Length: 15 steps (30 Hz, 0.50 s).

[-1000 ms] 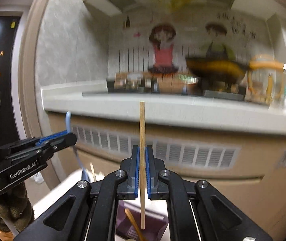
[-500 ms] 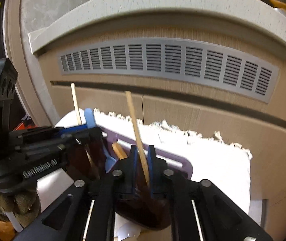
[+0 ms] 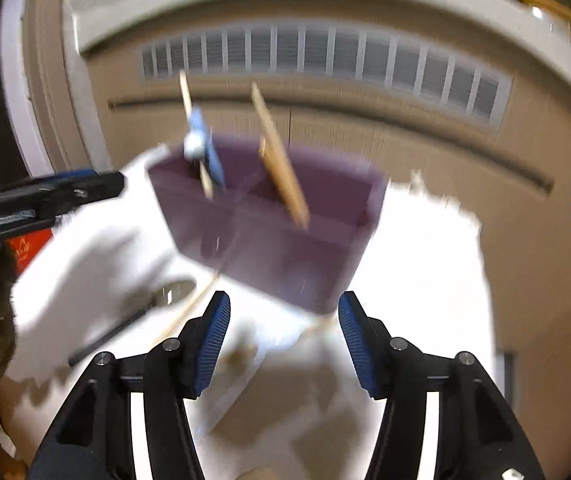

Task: Organize utensils
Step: 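Drop the blue spoon and chopstick into the caddy by opening both grippers, then grasp the white plastic spoon with the right gripper while the left gripper approaches a chopstick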

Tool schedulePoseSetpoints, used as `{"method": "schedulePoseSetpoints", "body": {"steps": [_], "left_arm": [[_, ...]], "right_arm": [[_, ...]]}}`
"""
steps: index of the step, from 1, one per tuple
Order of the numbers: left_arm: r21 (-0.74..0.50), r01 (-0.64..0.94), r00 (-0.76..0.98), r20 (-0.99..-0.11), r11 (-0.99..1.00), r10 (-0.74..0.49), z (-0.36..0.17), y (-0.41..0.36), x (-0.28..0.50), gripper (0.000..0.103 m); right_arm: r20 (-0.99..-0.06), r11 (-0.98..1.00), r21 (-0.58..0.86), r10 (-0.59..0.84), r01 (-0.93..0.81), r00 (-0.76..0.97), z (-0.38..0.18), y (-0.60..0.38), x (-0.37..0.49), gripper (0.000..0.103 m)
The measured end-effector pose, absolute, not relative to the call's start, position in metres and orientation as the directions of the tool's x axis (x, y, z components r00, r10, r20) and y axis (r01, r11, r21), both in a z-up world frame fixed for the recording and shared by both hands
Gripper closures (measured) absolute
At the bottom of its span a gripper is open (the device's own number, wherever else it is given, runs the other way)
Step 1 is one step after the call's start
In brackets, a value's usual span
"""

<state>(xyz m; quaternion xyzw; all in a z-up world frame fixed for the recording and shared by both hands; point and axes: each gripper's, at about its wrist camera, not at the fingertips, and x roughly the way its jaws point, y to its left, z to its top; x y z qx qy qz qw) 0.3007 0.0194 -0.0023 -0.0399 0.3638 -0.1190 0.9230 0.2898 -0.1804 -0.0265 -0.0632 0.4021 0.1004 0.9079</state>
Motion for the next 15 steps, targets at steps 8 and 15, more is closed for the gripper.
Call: {"method": "schedulePoseSetpoints", "body": {"steps": [8,15], "left_arm": [[-0.108,0.223,0.638,-0.735,0.969,-0.229,-0.04,0.027,0.264,0.032],[-0.131,0.226,0.597,-0.764,0.965,-0.244,-0.055,0.024,0.263,0.032]], "right_arm": [[-0.839,0.996,0.004,0.052,-0.09,0.542,-0.074,-0.174,0.326,0.049],[-0.85,0.997,-0.008,0.036,-0.081,0.526,-0.081,-0.173,0.328,0.055]]}}
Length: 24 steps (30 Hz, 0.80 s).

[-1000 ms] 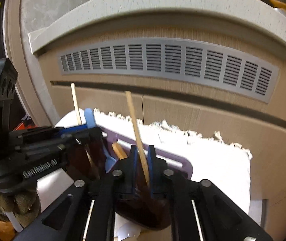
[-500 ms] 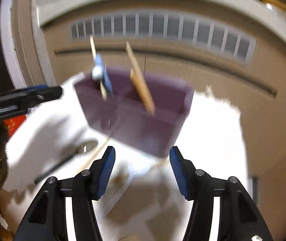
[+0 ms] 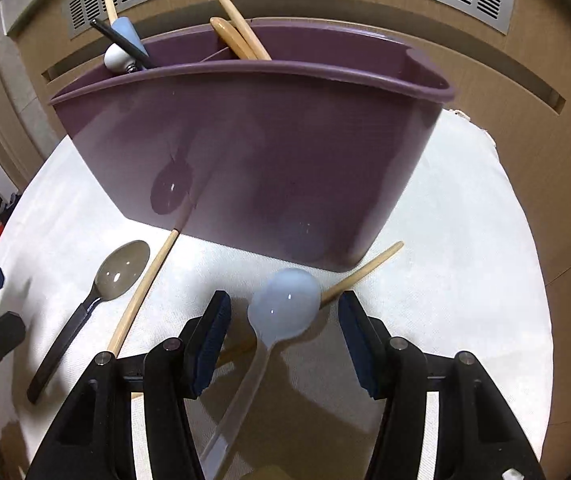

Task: Organize utensils
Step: 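Grasp the white plastic spoon with the right gripper while the left gripper approaches a chopstick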

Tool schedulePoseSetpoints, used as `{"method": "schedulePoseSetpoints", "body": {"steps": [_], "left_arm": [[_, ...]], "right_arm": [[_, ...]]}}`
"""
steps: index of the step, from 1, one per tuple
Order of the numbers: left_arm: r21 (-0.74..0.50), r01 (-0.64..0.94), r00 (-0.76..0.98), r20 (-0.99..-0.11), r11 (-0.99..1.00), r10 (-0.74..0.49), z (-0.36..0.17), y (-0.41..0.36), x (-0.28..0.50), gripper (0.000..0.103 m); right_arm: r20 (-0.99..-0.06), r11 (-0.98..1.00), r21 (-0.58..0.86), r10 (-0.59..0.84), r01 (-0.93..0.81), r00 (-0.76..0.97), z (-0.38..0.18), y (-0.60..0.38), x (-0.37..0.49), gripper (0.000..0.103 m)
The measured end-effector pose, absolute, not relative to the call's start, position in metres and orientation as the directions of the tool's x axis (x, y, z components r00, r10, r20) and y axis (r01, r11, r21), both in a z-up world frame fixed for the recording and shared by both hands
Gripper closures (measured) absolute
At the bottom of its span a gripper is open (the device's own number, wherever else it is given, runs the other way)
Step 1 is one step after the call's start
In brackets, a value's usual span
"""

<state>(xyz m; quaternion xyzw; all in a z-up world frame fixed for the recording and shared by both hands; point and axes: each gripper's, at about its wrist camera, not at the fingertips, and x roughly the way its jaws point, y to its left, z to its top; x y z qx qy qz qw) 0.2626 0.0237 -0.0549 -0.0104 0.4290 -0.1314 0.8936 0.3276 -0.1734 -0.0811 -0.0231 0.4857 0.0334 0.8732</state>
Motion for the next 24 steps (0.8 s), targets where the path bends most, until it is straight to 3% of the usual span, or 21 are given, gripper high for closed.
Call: {"method": "schedulePoseSetpoints", "body": {"steps": [1,2,13,17,18,22,24], "left_arm": [[-0.132,0.227,0.594,-0.766,0.965,-0.245,-0.055,0.023,0.263,0.032],[-0.134,0.23,0.59,-0.769,0.964,-0.248,-0.056,0.021,0.262,0.032],[-0.135,0.302,0.54,-0.792,0.944,-0.286,-0.054,-0.011,0.255,0.032],[-0.133,0.374,0.523,-0.787,0.918,-0.327,-0.049,-0.037,0.251,0.032],[-0.137,0.405,0.514,-0.784,0.904,-0.349,-0.047,-0.048,0.25,0.034],[-0.151,0.466,0.465,-0.796,0.872,-0.386,-0.046,-0.08,0.254,0.065],[-0.162,0.494,0.438,-0.803,0.855,-0.405,-0.048,-0.094,0.257,0.066]], "right_arm": [[-0.85,0.996,-0.007,0.04,-0.087,0.525,-0.08,-0.175,0.325,0.066],[-0.85,0.995,-0.007,0.045,-0.098,0.524,-0.079,-0.176,0.323,0.069],[-0.823,0.981,0.085,0.169,-0.175,0.542,-0.051,-0.214,0.264,0.07],[-0.785,0.986,0.069,0.148,-0.152,0.602,-0.035,-0.225,0.249,0.07],[-0.776,0.989,0.057,0.131,-0.138,0.617,-0.033,-0.23,0.245,0.07],[-0.767,0.991,0.09,0.131,-0.098,0.628,-0.035,-0.253,0.241,0.07],[-0.767,0.99,0.112,0.14,-0.083,0.627,-0.039,-0.264,0.237,0.07]]}}
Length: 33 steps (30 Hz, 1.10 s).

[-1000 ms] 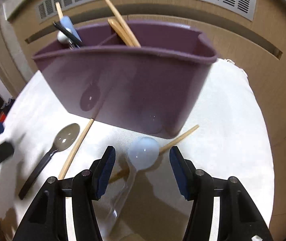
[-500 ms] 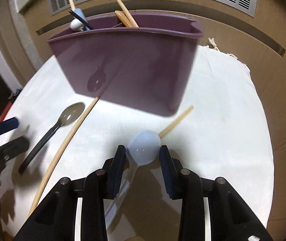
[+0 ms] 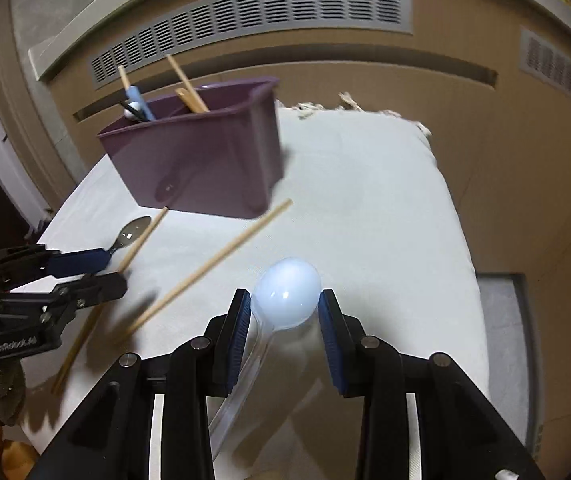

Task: Organize utensils
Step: 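Grasp the white plastic spoon with the right gripper while the left gripper approaches a chopstick, then grasp a wooden chopstick with the left gripper while the right gripper holds the white spoon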

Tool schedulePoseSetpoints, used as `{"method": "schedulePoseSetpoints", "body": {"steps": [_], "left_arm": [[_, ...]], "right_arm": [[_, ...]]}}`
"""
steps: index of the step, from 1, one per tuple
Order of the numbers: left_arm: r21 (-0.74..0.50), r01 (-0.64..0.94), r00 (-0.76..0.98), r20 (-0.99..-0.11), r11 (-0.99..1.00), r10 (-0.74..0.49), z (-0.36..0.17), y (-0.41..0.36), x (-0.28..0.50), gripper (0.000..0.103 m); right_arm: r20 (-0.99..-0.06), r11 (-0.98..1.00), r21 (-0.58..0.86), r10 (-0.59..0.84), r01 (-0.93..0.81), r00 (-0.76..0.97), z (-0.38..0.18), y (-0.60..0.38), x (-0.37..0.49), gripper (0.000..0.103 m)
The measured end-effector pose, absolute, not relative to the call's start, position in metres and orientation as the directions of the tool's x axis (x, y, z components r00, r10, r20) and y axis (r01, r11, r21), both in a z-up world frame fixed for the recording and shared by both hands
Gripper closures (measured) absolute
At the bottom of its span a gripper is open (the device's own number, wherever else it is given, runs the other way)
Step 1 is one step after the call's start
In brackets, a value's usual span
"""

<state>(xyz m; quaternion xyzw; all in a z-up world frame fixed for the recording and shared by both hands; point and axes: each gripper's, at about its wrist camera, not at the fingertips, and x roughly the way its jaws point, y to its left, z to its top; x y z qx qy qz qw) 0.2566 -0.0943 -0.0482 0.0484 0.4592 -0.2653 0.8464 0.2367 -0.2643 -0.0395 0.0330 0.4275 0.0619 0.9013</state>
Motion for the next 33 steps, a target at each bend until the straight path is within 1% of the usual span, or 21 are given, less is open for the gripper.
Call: {"method": "schedulePoseSetpoints", "body": {"steps": [5,9,12,14,18,20,21,22,25,33], "left_arm": [[-0.125,0.523,0.413,-0.828,0.843,-0.379,-0.054,-0.125,0.266,0.066],[-0.062,0.516,0.415,-0.854,0.854,-0.312,-0.061,-0.146,0.281,0.066],[-0.015,0.507,0.412,-0.874,0.862,-0.257,-0.07,-0.16,0.295,0.066],[-0.012,0.495,0.407,-0.88,0.869,-0.244,-0.074,-0.165,0.302,0.068],[-0.011,0.491,0.406,-0.882,0.871,-0.241,-0.071,-0.169,0.306,0.075],[-0.002,0.494,0.41,-0.881,0.87,-0.235,-0.07,-0.166,0.303,0.077],[-0.002,0.494,0.41,-0.881,0.869,-0.235,-0.069,-0.165,0.302,0.082],[-0.006,0.494,0.408,-0.881,0.87,-0.238,-0.069,-0.163,0.3,0.09],[-0.014,0.496,0.403,-0.882,0.868,-0.245,-0.066,-0.16,0.295,0.096],[-0.057,0.478,0.372,-0.891,0.877,-0.26,-0.057,-0.129,0.263,0.098]], "right_arm": [[-0.764,0.982,0.18,0.175,-0.054,0.622,-0.057,-0.28,0.227,0.07],[-0.758,0.971,0.235,0.215,-0.049,0.616,-0.066,-0.287,0.224,0.07],[-0.728,0.967,0.243,0.232,-0.074,0.645,-0.06,-0.285,0.22,0.07],[-0.717,0.967,0.239,0.24,-0.092,0.654,-0.059,-0.282,0.218,0.07],[-0.709,0.964,0.243,0.251,-0.105,0.659,-0.058,-0.282,0.216,0.069],[-0.712,0.961,0.255,0.259,-0.103,0.653,-0.06,-0.283,0.218,0.069],[-0.714,0.96,0.261,0.262,-0.101,0.65,-0.061,-0.284,0.218,0.069],[-0.715,0.959,0.264,0.264,-0.099,0.648,-0.061,-0.285,0.219,0.069],[-0.718,0.958,0.268,0.267,-0.099,0.643,-0.062,-0.285,0.221,0.069],[-0.725,0.961,0.261,0.256,-0.09,0.64,-0.063,-0.285,0.222,0.069]]}}
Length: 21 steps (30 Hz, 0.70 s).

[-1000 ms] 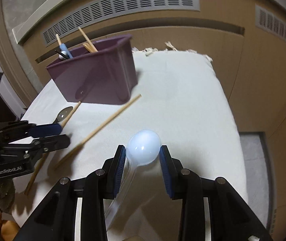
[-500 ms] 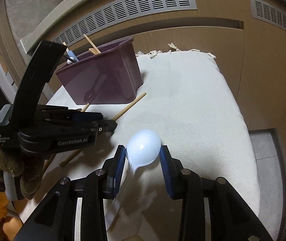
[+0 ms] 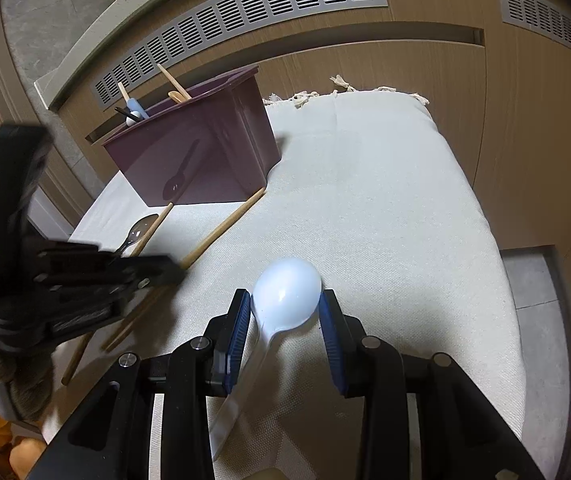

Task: Organize utensils
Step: 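Grasp a wooden chopstick with the left gripper while the right gripper holds the white spoon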

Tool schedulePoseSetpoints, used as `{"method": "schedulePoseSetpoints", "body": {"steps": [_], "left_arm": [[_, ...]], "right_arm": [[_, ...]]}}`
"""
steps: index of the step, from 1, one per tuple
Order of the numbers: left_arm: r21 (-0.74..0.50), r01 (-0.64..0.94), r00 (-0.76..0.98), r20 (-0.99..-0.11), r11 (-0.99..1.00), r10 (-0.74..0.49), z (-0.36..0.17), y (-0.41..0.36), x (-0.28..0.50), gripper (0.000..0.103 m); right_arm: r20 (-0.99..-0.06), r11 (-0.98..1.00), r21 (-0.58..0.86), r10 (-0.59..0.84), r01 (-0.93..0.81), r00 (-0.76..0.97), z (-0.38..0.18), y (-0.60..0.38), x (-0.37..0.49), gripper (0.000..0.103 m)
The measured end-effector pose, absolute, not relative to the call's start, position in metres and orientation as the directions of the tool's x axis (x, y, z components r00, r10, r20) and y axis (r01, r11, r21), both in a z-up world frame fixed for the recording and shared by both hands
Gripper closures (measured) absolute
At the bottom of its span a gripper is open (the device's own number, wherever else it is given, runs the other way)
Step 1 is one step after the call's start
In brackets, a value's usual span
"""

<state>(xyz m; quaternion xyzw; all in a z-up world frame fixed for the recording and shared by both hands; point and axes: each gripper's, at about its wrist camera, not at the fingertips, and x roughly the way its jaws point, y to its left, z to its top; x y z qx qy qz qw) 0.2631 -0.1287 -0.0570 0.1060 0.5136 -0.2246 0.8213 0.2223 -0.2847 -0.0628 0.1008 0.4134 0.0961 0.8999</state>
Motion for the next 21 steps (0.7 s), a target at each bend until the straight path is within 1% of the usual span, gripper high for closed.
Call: {"method": "schedulePoseSetpoints", "body": {"steps": [8,12,13,15,21], "left_arm": [[-0.112,0.482,0.28,-0.92,0.869,-0.274,-0.058,-0.098,0.22,0.097],[-0.136,0.475,0.297,-0.905,0.869,-0.304,-0.051,-0.11,0.248,0.094],[-0.146,0.483,0.298,-0.9,0.864,-0.318,-0.051,-0.115,0.25,0.088],[-0.148,0.493,0.299,-0.896,0.857,-0.327,-0.051,-0.127,0.265,0.083],[-0.096,0.487,0.298,-0.916,0.868,-0.268,-0.058,-0.15,0.296,0.083]], "right_arm": [[-0.729,0.966,0.242,0.243,-0.091,0.64,-0.062,-0.281,0.222,0.069],[-0.73,0.969,0.227,0.236,-0.097,0.642,-0.062,-0.28,0.222,0.069],[-0.73,0.97,0.224,0.234,-0.098,0.642,-0.062,-0.279,0.222,0.069],[-0.73,0.97,0.222,0.233,-0.098,0.642,-0.062,-0.28,0.222,0.069],[-0.718,0.967,0.229,0.245,-0.111,0.652,-0.06,-0.281,0.218,0.069]]}}
